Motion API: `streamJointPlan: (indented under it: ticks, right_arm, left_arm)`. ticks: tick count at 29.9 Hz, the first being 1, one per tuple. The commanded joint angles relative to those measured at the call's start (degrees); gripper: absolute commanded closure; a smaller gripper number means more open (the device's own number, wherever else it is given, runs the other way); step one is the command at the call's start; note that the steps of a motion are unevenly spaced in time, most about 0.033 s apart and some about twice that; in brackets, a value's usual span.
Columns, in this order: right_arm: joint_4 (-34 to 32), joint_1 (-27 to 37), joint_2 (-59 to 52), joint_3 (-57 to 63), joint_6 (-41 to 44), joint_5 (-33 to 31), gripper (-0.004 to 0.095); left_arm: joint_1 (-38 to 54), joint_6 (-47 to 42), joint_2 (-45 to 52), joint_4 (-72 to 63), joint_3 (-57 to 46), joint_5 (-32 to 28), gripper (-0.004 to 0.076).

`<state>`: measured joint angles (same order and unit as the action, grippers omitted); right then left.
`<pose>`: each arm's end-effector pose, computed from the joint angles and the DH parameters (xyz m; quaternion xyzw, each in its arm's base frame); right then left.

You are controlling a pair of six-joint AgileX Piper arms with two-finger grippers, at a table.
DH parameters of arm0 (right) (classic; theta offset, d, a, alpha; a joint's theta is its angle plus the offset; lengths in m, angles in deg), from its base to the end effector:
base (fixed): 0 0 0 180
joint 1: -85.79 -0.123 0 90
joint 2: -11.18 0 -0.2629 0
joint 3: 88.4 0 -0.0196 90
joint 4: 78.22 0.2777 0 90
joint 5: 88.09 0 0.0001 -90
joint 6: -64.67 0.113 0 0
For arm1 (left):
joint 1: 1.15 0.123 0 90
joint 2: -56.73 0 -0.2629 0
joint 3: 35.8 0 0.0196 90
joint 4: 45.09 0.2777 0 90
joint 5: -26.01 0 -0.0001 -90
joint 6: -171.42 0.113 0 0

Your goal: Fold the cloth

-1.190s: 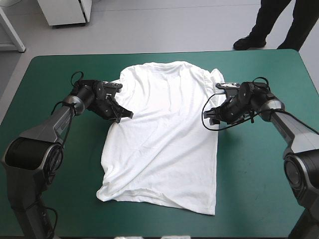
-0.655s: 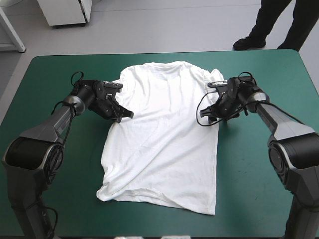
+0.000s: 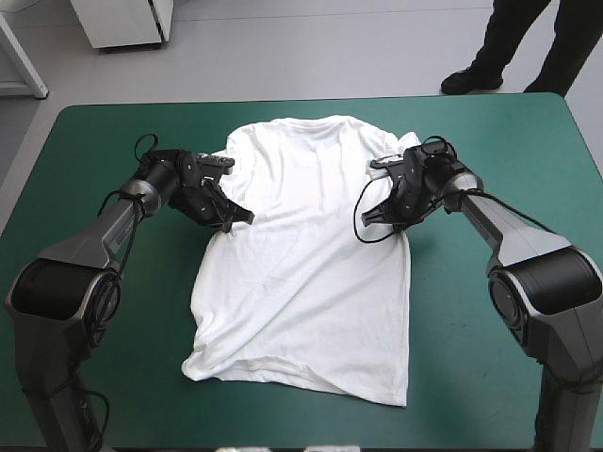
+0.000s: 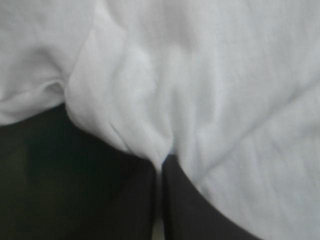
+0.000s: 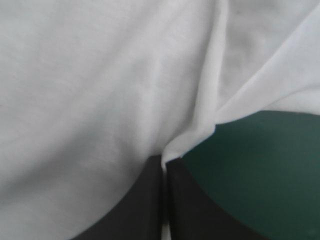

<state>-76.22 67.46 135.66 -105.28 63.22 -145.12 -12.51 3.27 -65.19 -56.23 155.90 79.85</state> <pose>0.4255 0.1445 0.1655 -0.1628 0.9774 0.0352 0.1299 0.4258 -0.1035 0.1615 0.1534 0.9747 -0.0850 0.1384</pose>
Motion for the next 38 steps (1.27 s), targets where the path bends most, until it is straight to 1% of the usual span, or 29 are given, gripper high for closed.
streamJointPlan:
  ticks: [1, 3, 7, 14, 18, 23, 28, 32, 34, 38]
  right_arm:
    - [-0.2, -0.8, -2.6, -5.0, 0.4, -1.3, 0.0921]
    - [-1.6, -0.8, -3.7, -7.6, 1.5, -2.8, 0.0921]
    - [-1.6, 0.5, -6.7, -11.8, 1.5, -5.0, 0.0921]
    - [-2.0, 3.3, -14.4, -13.4, 1.5, -7.2, 0.0921]
    - [-4.4, 3.9, -19.2, -14.3, 1.5, -7.9, 0.0921]
    - [-4.5, 3.9, -25.0, -14.3, 1.5, -7.0, 0.0921]
    - [-4.1, 3.9, -29.3, -14.3, 1.5, -4.3, 0.0921]
    - [-4.1, 3.9, -31.4, -15.6, 1.8, -2.4, 0.0921]
    - [-4.1, 3.9, -31.6, -17.4, 2.0, -1.6, 0.0921]
    - [-4.1, 3.9, -31.0, -21.5, 2.0, 2.1, 0.0921]
  left_arm:
    - [-0.4, -0.1, 5.3, -1.2, 2.8, 1.2, 0.0734]
    - [-0.4, -0.1, 6.8, -0.2, 3.5, 1.9, 0.0734]
    - [-0.4, -0.1, 11.0, 0.7, 4.5, 1.9, 0.0734]
    - [-0.4, -0.1, 19.1, 3.0, 5.8, 2.4, 0.0734]
    - [-0.4, -0.1, 24.1, 3.0, 7.7, 2.9, 0.0734]
    - [-0.4, 0.1, 28.5, 1.9, 11.3, 5.0, 0.0734]
    - [-0.4, 1.1, 32.3, -1.2, 15.1, 5.4, 0.0734]
    - [-0.4, 2.7, 33.2, -4.5, 19.5, 4.9, 0.0734]
    - [-0.4, 2.8, 33.2, -5.9, 21.3, 3.7, 0.0734]
    - [-0.4, 2.9, 33.0, -5.8, 22.3, -3.3, 0.0734]
